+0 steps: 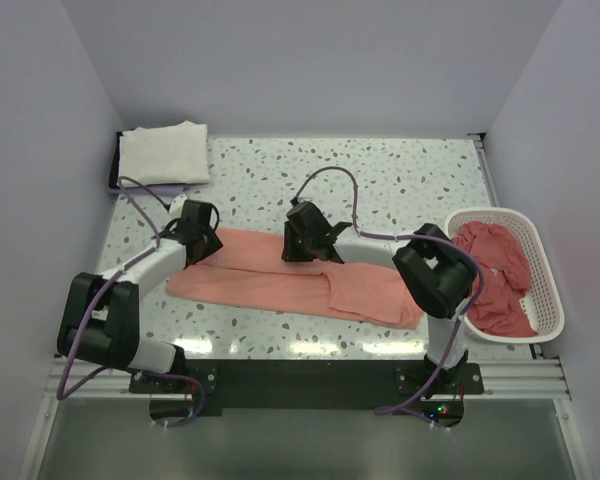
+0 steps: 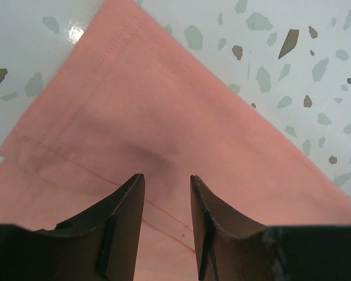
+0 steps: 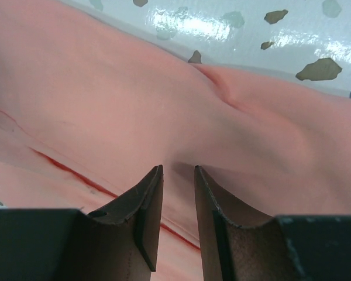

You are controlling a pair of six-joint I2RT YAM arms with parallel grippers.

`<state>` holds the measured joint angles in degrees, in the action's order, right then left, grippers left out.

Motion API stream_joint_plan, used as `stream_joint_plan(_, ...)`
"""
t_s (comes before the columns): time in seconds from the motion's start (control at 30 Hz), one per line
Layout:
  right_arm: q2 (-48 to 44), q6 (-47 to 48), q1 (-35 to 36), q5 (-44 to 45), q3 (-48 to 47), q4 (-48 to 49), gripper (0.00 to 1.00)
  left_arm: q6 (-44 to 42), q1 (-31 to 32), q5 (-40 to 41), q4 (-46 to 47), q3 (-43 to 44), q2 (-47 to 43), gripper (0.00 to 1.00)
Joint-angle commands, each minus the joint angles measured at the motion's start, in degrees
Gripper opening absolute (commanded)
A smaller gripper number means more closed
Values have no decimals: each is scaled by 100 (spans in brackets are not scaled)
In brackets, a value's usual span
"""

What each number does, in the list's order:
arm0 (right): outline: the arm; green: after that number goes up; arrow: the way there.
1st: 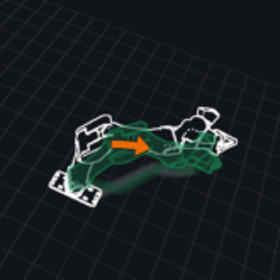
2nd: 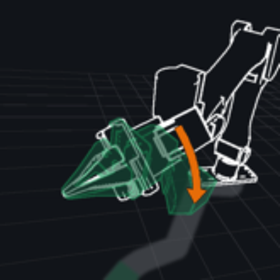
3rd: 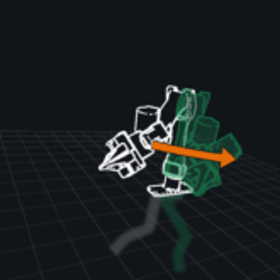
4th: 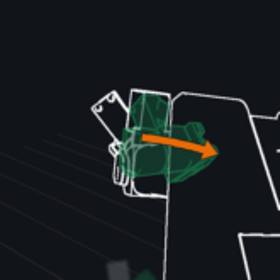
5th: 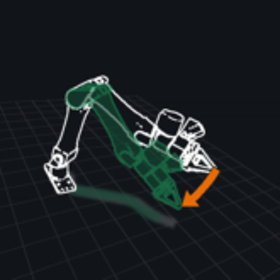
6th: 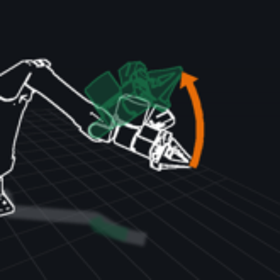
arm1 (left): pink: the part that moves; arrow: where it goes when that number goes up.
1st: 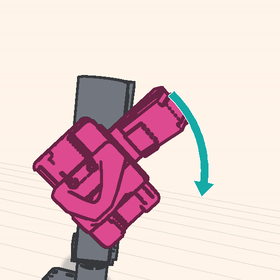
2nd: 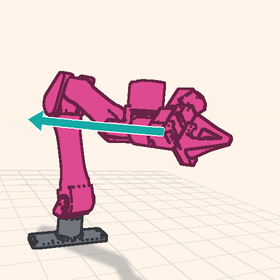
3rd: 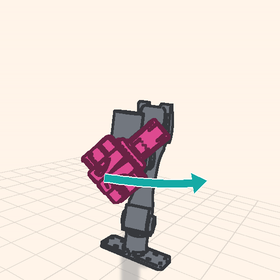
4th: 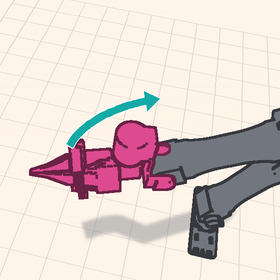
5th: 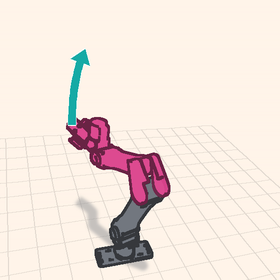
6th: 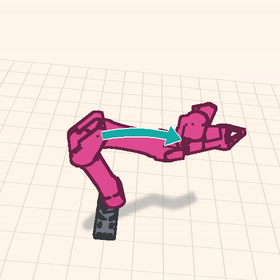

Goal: Fold and stack the t-shirts
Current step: Fold the tshirt

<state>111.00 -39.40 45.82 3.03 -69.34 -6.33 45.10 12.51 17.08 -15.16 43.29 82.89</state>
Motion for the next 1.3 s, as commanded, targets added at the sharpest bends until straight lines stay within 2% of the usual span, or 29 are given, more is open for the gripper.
stream_joint_plan(0.0, -184, 46, 76, -109, 52, 237, 32, 157, 23, 190, 57, -171, -413, 42)
stream_joint_plan(0.3, -561, 81, 102, 259, 237, 36, 32, 131, 23, 208, 48, -312, -704, 42)
stream_joint_plan(0.57, -1957, -120, -108, 1761, 772, -1239, 37, 104, 233, -275, 583, -733, -880, 42)
stream_joint_plan(0.7, -2801, -323, -617, 1719, 1475, -1537, 45, -1, 576, -267, 830, -910, -1090, 44)
stream_joint_plan(0.9, -3795, -323, -1751, 1771, 2363, -1872, 47, -203, 1060, -275, 1155, -1050, -1144, 45)
stream_joint_plan(1.0, -3858, -305, -2086, 1737, 2531, -2038, 47, -300, 1183, -232, 1173, -1042, -1065, 45)
stream_joint_plan(1.27, -3604, -613, -2113, 1350, 2979, -1784, 47, -300, 1333, -205, 1199, -1375, -1100, 45)
